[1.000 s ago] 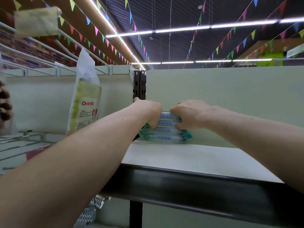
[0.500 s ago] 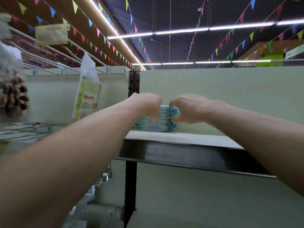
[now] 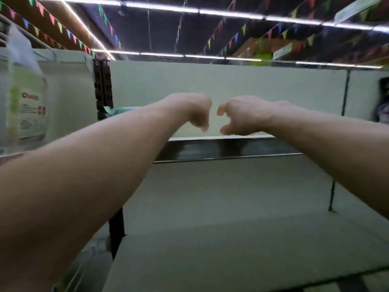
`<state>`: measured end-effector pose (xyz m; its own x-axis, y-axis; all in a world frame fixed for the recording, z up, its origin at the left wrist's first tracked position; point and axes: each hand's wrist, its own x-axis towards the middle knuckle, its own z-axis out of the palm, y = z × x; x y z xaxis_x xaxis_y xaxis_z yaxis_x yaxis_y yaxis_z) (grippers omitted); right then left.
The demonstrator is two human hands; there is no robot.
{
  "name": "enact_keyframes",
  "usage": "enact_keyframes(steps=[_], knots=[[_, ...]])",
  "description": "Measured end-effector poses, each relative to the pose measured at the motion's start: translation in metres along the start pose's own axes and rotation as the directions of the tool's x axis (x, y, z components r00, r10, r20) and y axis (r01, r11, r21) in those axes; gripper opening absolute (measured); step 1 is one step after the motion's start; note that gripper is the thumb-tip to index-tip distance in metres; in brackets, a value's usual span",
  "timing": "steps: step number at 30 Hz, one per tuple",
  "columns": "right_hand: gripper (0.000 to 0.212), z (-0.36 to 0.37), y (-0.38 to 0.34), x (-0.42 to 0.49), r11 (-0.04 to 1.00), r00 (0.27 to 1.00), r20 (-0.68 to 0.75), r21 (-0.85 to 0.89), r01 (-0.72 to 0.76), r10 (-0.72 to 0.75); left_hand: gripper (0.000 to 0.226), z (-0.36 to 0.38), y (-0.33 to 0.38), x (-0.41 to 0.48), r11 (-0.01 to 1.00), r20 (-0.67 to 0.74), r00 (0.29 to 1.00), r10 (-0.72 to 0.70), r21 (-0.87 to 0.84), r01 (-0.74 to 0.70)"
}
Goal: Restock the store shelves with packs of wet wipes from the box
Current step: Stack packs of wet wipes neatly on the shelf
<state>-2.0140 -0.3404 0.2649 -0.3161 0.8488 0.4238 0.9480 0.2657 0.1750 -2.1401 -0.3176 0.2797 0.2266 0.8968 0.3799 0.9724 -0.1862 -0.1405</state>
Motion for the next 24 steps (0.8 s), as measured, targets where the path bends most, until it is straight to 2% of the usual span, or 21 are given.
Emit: enact_keyframes(steps=[5, 8, 13, 19, 24], knots=[[0.048, -0.009, 0.015, -0.048, 0.982, 0.985, 0.012, -0.084, -0.168, 0.17, 0.058, -0.002, 0.04, -0.011, 0.986, 0.0, 0.988, 0.156, -0.054, -0.156], [0.048, -0.015, 0.023, -0.092, 0.954, 0.96, 0.026, -0.127, -0.273, 0.278, 0.051, -0.005, 0.069, -0.027, 0.96, -0.058, 0.966, 0.251, -0.114, -0.256], [0.042, -0.026, 0.041, -0.178, 0.858, 0.886, 0.047, -0.278, -0.433, 0.462, 0.047, -0.015, 0.138, -0.069, 0.86, -0.102, 0.88, 0.463, -0.187, -0.474], [0.043, -0.044, 0.063, -0.298, 0.674, 0.69, 0.103, -0.358, -0.647, 0.717, 0.06, -0.018, 0.242, -0.133, 0.701, -0.072, 0.721, 0.689, -0.188, -0.688], [0.036, -0.059, 0.072, -0.405, 0.52, 0.51, 0.133, -0.367, -0.771, 0.85, 0.053, -0.029, 0.326, -0.208, 0.525, -0.086, 0.552, 0.829, -0.221, -0.822]])
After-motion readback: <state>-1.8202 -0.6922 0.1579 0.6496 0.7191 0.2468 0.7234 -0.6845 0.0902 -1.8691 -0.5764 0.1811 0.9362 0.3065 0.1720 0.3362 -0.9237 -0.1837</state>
